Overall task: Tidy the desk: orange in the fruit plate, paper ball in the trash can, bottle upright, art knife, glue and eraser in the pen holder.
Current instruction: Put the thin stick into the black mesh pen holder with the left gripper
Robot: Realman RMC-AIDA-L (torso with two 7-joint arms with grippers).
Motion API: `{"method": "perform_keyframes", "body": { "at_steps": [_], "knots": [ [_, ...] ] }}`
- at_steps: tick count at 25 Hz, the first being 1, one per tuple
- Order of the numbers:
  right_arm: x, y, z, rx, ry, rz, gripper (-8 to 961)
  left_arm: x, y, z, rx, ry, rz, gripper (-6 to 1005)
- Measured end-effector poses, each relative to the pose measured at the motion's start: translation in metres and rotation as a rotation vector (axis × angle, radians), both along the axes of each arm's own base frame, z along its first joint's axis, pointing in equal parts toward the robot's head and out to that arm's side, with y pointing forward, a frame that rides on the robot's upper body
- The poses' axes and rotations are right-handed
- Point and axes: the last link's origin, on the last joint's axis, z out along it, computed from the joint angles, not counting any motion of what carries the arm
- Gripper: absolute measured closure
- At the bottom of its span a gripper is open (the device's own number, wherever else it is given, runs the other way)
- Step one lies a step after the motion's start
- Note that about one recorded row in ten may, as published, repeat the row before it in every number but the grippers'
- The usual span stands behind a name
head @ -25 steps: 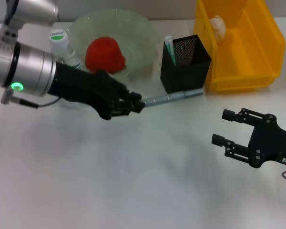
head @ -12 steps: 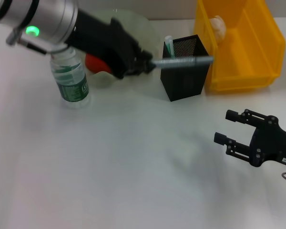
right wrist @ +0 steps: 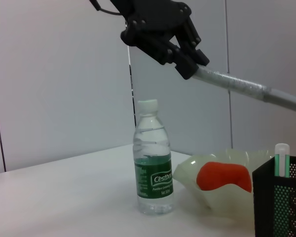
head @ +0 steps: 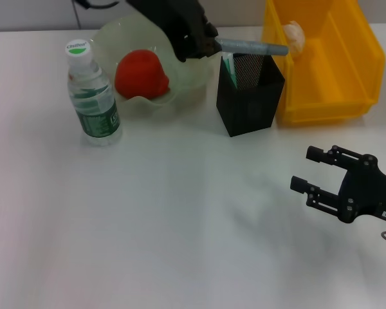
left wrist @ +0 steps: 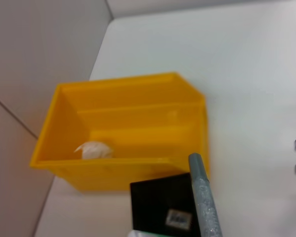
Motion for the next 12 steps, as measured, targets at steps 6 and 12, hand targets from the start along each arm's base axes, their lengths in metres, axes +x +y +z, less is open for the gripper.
{"method": "perform_keyframes", "body": {
  "at_steps": [6, 12],
  "knots": [
    [0.000, 0.000, 0.001, 0.006, 0.000, -0.001, 300, 0.011, 0.003, -0.012, 0.025, 0.087, -0.037, 833],
    [0.001, 0.000, 0.001, 0.011, 0.002, -0.006, 300, 0.013, 0.007, -0.037, 0.072, 0.253, -0.123, 833]
  ]
}}
